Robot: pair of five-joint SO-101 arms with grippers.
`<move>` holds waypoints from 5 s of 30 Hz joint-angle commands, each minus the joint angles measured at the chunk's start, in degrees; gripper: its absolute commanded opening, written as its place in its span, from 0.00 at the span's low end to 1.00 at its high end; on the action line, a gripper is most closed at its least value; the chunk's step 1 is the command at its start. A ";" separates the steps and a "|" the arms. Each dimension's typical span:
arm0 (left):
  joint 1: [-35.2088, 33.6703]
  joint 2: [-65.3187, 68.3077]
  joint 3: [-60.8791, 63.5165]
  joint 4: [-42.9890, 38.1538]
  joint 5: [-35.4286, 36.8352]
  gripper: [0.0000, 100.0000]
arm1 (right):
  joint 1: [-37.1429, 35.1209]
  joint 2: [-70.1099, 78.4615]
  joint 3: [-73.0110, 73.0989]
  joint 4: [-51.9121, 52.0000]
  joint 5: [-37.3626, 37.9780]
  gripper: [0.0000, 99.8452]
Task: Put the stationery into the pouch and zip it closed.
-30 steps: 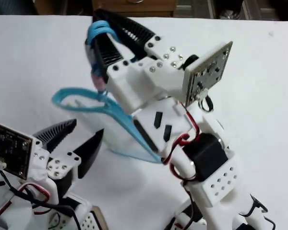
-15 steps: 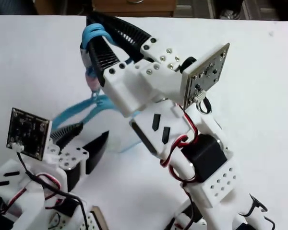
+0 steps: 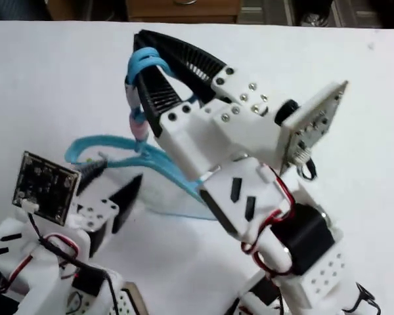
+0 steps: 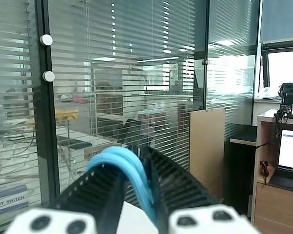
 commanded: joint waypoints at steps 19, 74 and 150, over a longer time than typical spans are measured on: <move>-8.31 0.31 14.77 -15.12 -4.40 0.21 | -9.54 -3.56 -4.48 4.53 0.44 0.02; -5.23 -1.80 -3.16 11.08 12.66 0.23 | -0.57 5.67 -5.19 0.13 0.44 0.02; -17.63 4.00 -2.29 -1.49 8.79 0.29 | -3.91 12.00 -9.67 -8.57 11.25 0.02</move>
